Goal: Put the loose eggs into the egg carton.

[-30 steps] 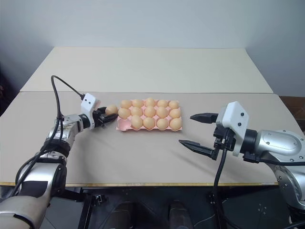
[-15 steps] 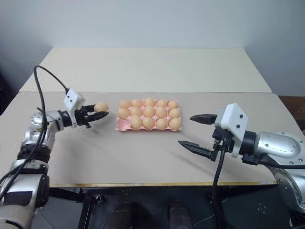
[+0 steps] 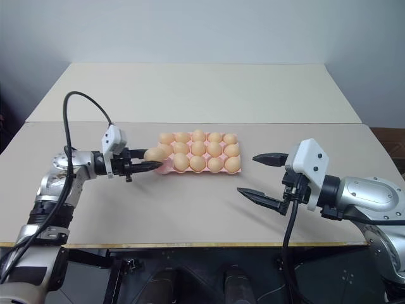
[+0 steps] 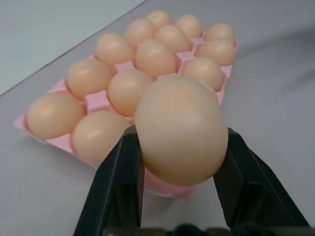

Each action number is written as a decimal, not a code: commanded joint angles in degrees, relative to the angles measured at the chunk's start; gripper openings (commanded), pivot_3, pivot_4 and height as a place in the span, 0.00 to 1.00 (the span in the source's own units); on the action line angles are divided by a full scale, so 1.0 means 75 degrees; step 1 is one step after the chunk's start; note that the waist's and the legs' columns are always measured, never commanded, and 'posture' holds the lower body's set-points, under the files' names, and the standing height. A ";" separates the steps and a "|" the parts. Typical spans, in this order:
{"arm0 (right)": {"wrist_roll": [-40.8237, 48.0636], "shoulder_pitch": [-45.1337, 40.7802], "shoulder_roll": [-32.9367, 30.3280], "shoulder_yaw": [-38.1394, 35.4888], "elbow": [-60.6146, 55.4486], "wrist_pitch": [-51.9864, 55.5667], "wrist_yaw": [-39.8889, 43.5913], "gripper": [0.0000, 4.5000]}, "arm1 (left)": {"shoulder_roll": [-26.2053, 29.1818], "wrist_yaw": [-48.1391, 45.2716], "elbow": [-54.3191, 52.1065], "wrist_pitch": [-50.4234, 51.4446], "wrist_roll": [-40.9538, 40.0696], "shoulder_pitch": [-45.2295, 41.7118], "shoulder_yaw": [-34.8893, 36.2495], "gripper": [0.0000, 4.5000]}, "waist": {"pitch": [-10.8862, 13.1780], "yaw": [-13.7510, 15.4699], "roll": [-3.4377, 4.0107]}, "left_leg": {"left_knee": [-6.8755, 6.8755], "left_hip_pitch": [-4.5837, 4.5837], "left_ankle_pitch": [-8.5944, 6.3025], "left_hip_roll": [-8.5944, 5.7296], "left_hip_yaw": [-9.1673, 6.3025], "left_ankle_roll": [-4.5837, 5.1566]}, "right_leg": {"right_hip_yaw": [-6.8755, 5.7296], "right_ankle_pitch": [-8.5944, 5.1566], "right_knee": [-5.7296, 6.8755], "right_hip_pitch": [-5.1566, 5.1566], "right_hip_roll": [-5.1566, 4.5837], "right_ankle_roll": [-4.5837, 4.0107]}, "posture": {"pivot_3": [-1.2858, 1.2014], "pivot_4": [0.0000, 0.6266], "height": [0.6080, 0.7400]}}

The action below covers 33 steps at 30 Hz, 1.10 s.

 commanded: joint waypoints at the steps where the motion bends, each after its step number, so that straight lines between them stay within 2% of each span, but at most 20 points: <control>1: 0.0126 -0.0087 -0.0043 -0.0161 -0.0170 -0.0064 -0.0026 1.00 | 0.0036 -0.0080 -0.0072 -0.0032 0.0086 -0.0088 -0.0138 0.57 | 0.0000 -0.0001 0.0000 | 0.0000 0.0000 0.0000 0.0000 0.0000 0.0000 | 0.0000 0.0000 0.0000 0.0001 0.0000 0.0000 | 0.52 0.24 1.00; 7: 0.0129 -0.0120 -0.0052 -0.0159 -0.0144 -0.0058 -0.0013 1.00 | 0.0268 0.0162 -0.0373 -0.0029 -0.0014 -0.0025 0.0111 1.00 | 0.0000 -0.0001 0.0000 | 0.0000 0.0000 0.0000 0.0000 0.0000 0.0000 | 0.0000 0.0000 -0.0001 0.0000 0.0001 0.0000 | 0.52 0.24 1.00; 11: 0.0120 -0.0187 -0.0059 -0.0126 -0.0084 -0.0057 0.0004 1.00 | 0.0826 0.0132 -0.0916 -0.0014 -0.0221 0.0276 0.0525 1.00 | 0.0000 -0.0048 0.0000 | -0.0002 0.0000 -0.0001 0.0001 0.0000 0.0001 | 0.0002 0.0000 -0.0001 -0.0002 0.0001 0.0000 | 0.52 0.24 1.00; 14: 0.0129 -0.0187 -0.0072 -0.0156 -0.0015 -0.0067 0.0067 1.00 | 0.1447 -0.0069 -0.1629 0.0611 -0.0782 0.0627 0.1089 1.00 | 0.0000 -0.0100 0.0001 | -0.0004 0.0001 -0.0001 0.0006 -0.0001 0.0002 | 0.0002 0.0000 -0.0001 -0.0005 0.0003 0.0000 | 0.52 0.24 1.00; 18: 0.0103 -0.0178 -0.0106 -0.0238 0.0266 -0.0195 0.0327 1.00 | 0.2600 -0.0345 -0.3005 0.1491 -0.1601 0.1856 0.2321 1.00 | 0.0001 -0.0172 0.0002 | -0.0008 0.0004 -0.0002 0.0008 -0.0001 0.0002 | 0.0002 -0.0001 -0.0003 -0.0001 0.0001 0.0001 | 0.52 0.24 1.00; 21: 0.0000 -0.0245 -0.0184 -0.0243 0.0528 -0.0314 0.0546 1.00 | 0.3016 -0.0172 -0.3921 0.1774 -0.1828 0.2884 0.3165 1.00 | 0.0003 -0.0184 0.0005 | -0.0015 0.0013 -0.0002 0.0009 0.0002 0.0002 | 0.0006 -0.0002 -0.0003 0.0000 0.0000 0.0001 | 0.52 0.24 1.00; 27: -0.0124 -0.0506 -0.0298 -0.0135 0.1012 -0.0501 0.0901 1.00 | 0.3055 0.0321 -0.5563 0.2899 -0.2606 0.4631 0.4959 1.00 | 0.0003 -0.0163 0.0005 | -0.0016 0.0014 -0.0002 0.0012 0.0004 0.0002 | 0.0005 -0.0002 -0.0010 0.0003 0.0000 0.0000 | 0.52 0.24 1.00; 33: -0.0338 -0.0734 -0.0326 0.0023 0.1407 -0.0691 0.1171 1.00 | 0.2805 0.1102 -0.6428 0.3676 -0.3196 0.5248 0.5576 1.00 | 0.0003 -0.0136 0.0005 | -0.0018 0.0016 -0.0002 0.0010 0.0005 0.0001 | 0.0005 -0.0002 -0.0014 0.0007 -0.0002 0.0000 | 0.52 0.24 1.00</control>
